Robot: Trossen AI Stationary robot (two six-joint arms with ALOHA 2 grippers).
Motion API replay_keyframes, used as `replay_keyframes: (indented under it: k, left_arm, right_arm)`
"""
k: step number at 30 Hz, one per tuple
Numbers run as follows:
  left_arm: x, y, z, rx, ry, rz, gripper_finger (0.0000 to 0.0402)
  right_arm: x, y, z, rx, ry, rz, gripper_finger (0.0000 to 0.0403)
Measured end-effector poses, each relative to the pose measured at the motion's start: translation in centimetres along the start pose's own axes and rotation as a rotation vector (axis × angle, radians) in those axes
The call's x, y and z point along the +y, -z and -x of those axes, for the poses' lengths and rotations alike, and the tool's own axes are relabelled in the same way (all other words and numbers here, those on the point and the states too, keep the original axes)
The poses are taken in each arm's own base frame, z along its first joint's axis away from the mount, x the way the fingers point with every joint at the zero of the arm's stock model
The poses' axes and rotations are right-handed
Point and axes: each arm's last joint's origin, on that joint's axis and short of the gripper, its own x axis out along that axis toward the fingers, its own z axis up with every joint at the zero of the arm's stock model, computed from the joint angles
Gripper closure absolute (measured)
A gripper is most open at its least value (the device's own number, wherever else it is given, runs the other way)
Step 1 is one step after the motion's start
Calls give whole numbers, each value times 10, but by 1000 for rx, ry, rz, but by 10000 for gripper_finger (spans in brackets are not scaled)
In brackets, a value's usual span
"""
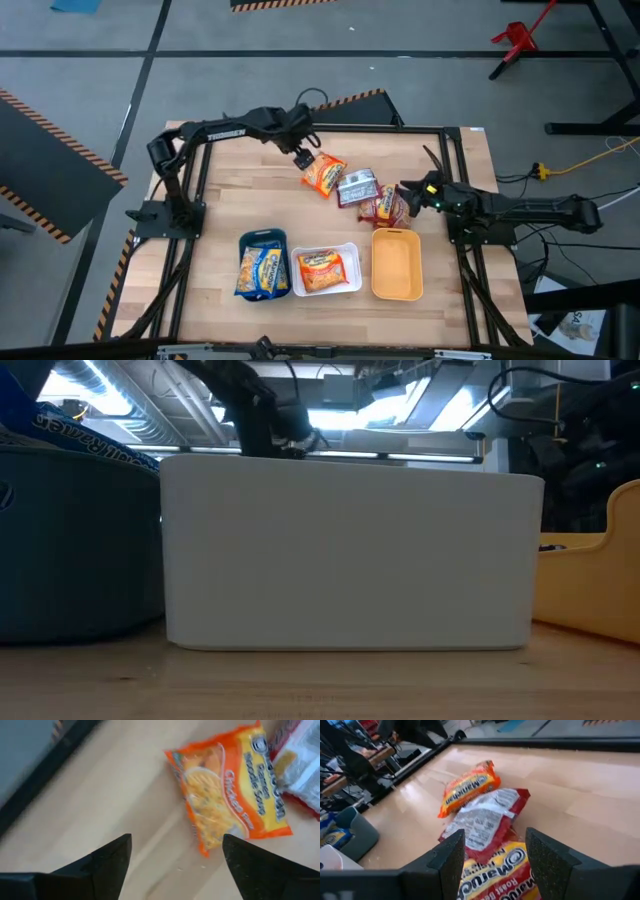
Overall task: Sort Maruchan noodles
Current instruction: Put the orange noodle pack into the white bin
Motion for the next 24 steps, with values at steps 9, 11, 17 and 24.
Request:
replay_keyframes:
  k: [9,11,17,24]
  left_arm:
    - [-35,8,-31,59,31,-86,71]
    - [-38,9,-38,68,29,-94,71]
    - [-42,15,-65,136,24,-130,70]
    - [-46,19,-81,169,64,-185,71]
  right_arm:
    - [0,2,-1,25,-5,-10,207]
    - [0,2,-1,28,-9,-10,207]
    - [0,2,-1,30,-11,-11,207]
    - [0,2,-1,30,-11,-11,207]
